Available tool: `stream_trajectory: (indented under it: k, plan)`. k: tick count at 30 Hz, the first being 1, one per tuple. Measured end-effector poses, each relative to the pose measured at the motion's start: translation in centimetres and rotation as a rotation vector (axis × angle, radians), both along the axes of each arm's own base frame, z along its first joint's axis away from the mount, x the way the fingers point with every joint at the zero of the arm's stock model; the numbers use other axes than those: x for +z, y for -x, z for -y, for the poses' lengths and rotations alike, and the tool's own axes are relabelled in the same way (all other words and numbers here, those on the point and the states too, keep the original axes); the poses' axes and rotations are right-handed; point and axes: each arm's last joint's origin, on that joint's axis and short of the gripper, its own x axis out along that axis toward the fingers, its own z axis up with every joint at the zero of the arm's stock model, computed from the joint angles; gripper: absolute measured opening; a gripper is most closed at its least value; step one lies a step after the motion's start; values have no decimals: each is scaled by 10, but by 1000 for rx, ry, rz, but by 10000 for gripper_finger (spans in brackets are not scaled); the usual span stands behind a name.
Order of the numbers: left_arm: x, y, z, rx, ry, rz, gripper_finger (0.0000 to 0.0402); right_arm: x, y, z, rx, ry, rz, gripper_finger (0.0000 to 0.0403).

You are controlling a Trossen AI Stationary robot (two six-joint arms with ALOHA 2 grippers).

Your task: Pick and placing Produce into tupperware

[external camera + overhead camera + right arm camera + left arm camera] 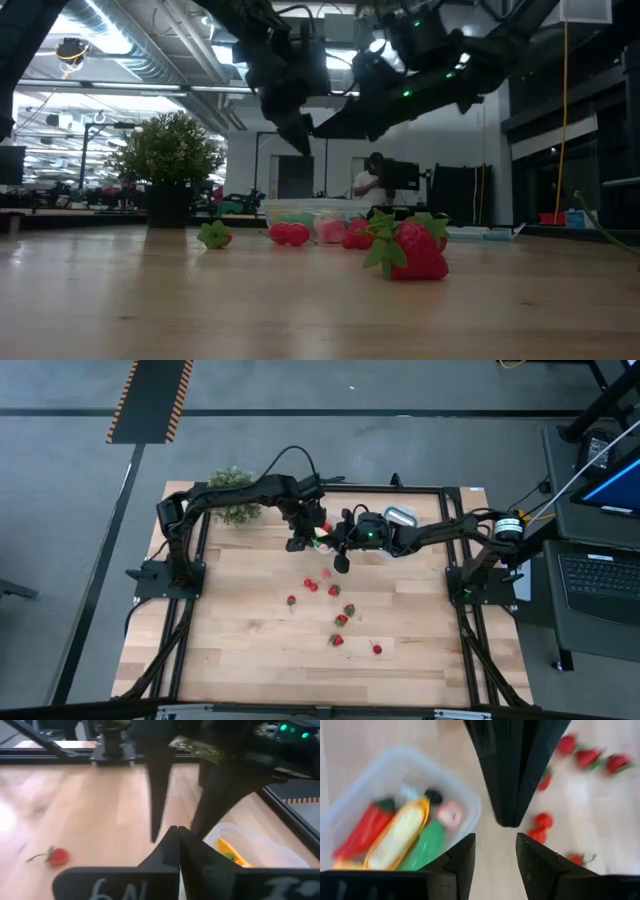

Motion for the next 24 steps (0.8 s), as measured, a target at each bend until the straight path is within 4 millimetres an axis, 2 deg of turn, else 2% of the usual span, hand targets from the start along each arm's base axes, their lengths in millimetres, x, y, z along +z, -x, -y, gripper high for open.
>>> stream_trajectory:
  k: [4, 12, 16, 24]
  plan:
    - [10, 1, 6, -31, 2, 50, 141, 5, 22, -11, 24, 2, 12, 0]
    - [28, 10, 35, -138, 0, 238, 145, 12, 76, -37, 74, -2, 136, 0]
    - [27, 26, 47, -108, -8, 306, 140, 20, 95, -50, 119, 3, 190, 0]
    - [14, 72, 82, -56, 1, 470, 138, 27, 114, -74, 221, 20, 189, 0]
